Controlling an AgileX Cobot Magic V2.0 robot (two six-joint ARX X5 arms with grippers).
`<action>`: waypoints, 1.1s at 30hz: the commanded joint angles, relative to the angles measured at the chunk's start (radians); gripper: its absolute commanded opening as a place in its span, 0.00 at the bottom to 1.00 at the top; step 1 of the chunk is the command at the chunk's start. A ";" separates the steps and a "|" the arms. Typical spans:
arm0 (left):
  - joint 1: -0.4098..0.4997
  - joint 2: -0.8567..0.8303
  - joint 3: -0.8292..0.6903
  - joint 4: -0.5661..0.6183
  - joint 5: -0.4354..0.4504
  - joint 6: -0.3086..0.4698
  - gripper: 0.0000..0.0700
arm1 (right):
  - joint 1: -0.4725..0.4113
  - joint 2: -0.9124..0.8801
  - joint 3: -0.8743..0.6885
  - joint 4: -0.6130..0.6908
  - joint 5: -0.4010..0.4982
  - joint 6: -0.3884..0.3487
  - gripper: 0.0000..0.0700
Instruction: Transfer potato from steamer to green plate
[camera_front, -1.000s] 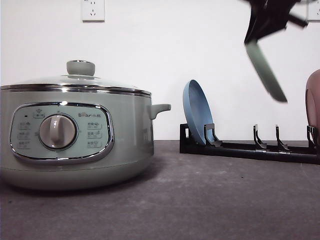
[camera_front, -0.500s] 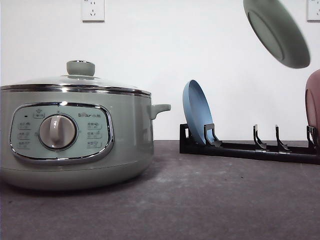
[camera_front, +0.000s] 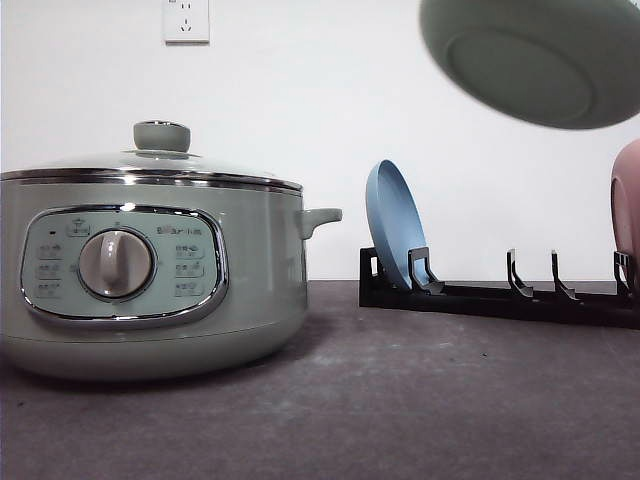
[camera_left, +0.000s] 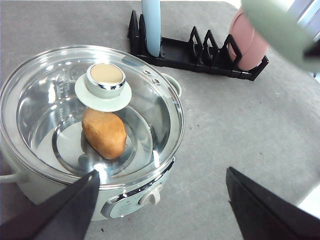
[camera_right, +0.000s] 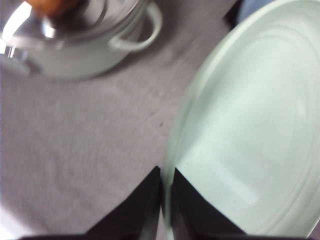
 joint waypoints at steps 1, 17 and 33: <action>-0.002 0.004 0.024 0.007 0.003 0.006 0.74 | 0.043 0.009 -0.019 0.009 0.028 0.014 0.01; -0.002 0.004 0.024 0.008 0.003 0.006 0.74 | 0.273 0.061 -0.466 0.250 0.136 0.096 0.01; -0.002 0.004 0.024 0.006 0.003 0.006 0.74 | 0.293 0.273 -0.501 0.350 0.145 0.098 0.01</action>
